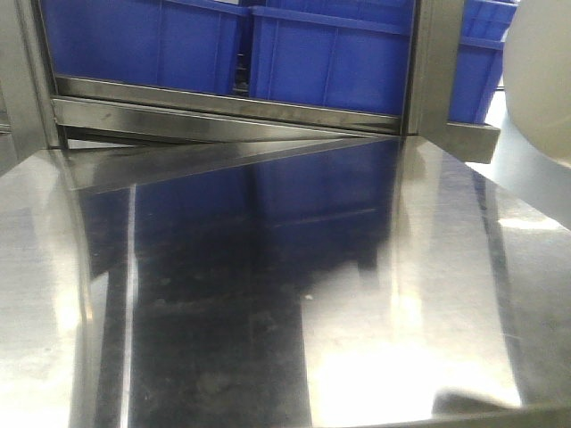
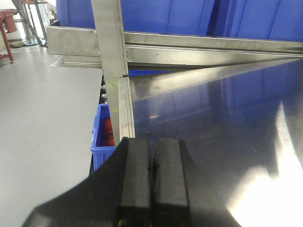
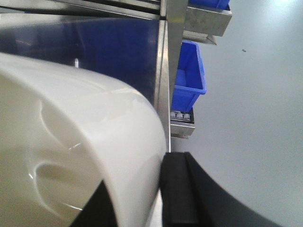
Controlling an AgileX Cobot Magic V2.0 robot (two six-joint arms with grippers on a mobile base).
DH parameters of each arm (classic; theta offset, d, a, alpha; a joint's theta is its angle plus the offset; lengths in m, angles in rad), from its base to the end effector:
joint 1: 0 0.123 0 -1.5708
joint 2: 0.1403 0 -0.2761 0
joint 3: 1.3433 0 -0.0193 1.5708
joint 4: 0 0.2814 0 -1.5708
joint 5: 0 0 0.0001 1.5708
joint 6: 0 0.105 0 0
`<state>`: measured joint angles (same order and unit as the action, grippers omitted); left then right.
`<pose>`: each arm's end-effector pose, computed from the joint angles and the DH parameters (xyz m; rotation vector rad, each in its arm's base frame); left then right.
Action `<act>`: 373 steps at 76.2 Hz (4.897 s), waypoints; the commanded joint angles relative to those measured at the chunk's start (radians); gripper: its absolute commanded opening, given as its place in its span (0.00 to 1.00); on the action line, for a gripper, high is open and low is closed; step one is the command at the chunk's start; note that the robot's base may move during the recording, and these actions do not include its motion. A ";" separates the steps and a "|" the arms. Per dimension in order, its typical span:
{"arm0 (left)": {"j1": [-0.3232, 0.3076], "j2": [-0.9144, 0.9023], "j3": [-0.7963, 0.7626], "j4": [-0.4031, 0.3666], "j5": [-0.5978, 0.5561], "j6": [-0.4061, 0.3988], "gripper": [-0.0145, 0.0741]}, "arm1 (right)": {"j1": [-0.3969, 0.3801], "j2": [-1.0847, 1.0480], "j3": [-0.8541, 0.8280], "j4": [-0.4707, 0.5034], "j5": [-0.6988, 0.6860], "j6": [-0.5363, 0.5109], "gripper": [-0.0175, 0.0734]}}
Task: Move white bin to right shelf second layer
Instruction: 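Drive backward and turn away from the steel table holding the bin, then drive along the blue crate shelves carrying the bin in the right gripper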
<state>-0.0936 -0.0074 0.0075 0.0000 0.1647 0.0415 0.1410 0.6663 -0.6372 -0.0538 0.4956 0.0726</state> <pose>0.1092 -0.0103 0.1951 0.1113 1.6448 -0.0397 0.1824 0.0232 0.3134 -0.0998 2.0060 0.0806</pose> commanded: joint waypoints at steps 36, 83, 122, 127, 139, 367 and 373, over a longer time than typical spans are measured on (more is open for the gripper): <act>-0.005 -0.014 0.037 0.000 -0.087 -0.003 0.26 | -0.006 -0.004 -0.033 -0.001 -0.098 0.001 0.25; -0.005 -0.014 0.037 0.000 -0.087 -0.003 0.26 | -0.006 -0.004 -0.033 -0.001 -0.098 0.001 0.25; -0.005 -0.014 0.037 0.000 -0.087 -0.003 0.26 | -0.006 -0.004 -0.033 -0.001 -0.098 0.001 0.25; -0.005 -0.014 0.037 0.000 -0.087 -0.003 0.26 | -0.006 -0.004 -0.033 -0.001 -0.098 0.001 0.25; -0.005 -0.014 0.037 0.000 -0.087 -0.003 0.26 | -0.006 -0.004 -0.033 -0.001 -0.098 0.001 0.25; -0.005 -0.016 0.037 0.000 -0.087 -0.003 0.26 | -0.006 -0.022 -0.033 -0.001 -0.053 0.001 0.25; -0.005 -0.016 0.037 0.000 -0.087 -0.003 0.26 | -0.006 -0.022 -0.033 -0.001 -0.053 0.001 0.25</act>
<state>-0.0936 -0.0074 0.0075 0.0000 0.1628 0.0415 0.1410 0.6424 -0.6372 -0.0520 0.5338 0.0726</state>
